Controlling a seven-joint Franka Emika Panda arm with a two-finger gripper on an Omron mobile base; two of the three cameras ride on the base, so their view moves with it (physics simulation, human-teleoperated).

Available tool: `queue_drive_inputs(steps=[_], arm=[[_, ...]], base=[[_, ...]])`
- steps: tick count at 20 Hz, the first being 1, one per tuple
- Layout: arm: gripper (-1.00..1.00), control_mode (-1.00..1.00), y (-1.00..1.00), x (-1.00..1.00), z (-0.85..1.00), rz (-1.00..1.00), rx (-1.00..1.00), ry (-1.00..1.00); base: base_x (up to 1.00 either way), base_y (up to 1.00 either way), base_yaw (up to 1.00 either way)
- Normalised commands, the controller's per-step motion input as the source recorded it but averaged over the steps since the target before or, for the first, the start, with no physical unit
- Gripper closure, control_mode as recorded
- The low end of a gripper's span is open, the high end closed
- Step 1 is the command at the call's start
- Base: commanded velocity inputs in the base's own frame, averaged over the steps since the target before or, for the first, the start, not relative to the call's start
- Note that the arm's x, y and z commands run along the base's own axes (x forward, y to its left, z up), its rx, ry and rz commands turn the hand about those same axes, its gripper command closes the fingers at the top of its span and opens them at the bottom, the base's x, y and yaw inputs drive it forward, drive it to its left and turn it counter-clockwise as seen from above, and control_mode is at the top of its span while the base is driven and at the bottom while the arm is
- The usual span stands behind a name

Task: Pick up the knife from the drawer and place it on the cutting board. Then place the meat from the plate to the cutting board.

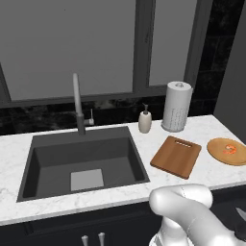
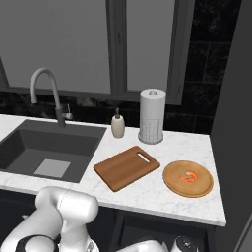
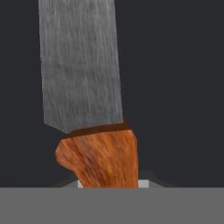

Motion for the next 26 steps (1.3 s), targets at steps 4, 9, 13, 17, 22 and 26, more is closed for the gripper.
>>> queue_drive_inputs(steps=[4, 9, 13, 17, 22, 26], arm=[[1.00, -1.00, 0.21, -0.24, 0.69, -0.01, 0.00, 0.00], [1.00, -1.00, 0.08, -0.52, 0.75, -0.08, 0.00, 0.00], [1.00, -1.00, 0.04, -0.72, 0.82, -0.08, 0.00, 0.00], [1.00, -1.00, 0.46, -0.15, 0.99, -0.02, 0.00, -0.04], [1.00, -1.00, 0.81, 0.18, 0.79, 0.00, 0.00, -0.11], [1.00, -1.00, 0.99, 0.41, 0.51, 0.00, 0.00, -0.11]], base=[[0.00, 0.00, 0.00], [0.00, 0.00, 0.00], [0.00, 0.00, 0.00], [0.00, 0.00, 0.00], [0.00, 0.00, 0.00], [0.00, 0.00, 0.00]])
